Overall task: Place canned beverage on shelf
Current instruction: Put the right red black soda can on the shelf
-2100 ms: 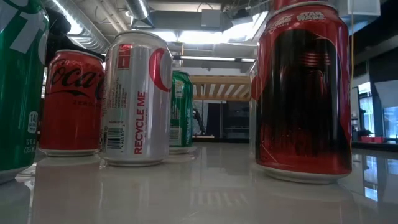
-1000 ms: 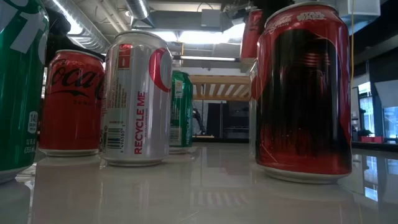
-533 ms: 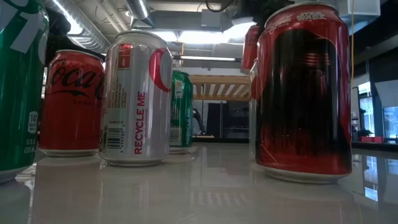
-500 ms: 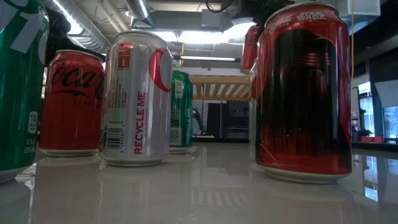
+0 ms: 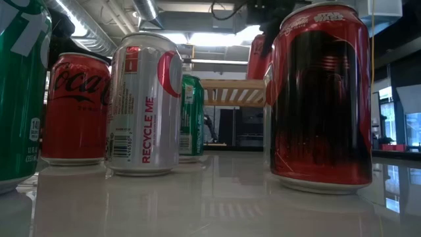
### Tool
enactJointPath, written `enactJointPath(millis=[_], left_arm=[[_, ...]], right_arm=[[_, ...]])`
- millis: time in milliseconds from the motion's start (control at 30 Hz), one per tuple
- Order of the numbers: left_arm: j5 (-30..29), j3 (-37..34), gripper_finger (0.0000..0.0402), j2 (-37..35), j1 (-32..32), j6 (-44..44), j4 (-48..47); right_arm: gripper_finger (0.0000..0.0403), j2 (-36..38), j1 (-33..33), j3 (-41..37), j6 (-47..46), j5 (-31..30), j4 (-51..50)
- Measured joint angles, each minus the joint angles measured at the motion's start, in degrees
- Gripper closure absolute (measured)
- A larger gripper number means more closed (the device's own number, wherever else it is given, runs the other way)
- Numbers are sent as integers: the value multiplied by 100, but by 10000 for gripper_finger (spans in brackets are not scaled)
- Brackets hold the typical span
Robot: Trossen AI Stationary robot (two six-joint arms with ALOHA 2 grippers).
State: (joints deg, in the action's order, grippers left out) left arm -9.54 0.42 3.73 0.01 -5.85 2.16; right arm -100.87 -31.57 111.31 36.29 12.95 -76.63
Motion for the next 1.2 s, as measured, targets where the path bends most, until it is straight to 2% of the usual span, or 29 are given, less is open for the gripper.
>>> enactJointPath(millis=[767, 1000, 1200], left_arm=[[-2, -1, 401, 0, 0, 0, 1], [-2, -1, 401, 2, 0, 0, 1], [0, 0, 401, 1, 0, 0, 0]], right_arm=[[95, -69, 2, -2, 14, -111, 23], [95, -70, -1, -2, -21, -727, 42], [95, -70, -138, -2, -24, -737, 127]])
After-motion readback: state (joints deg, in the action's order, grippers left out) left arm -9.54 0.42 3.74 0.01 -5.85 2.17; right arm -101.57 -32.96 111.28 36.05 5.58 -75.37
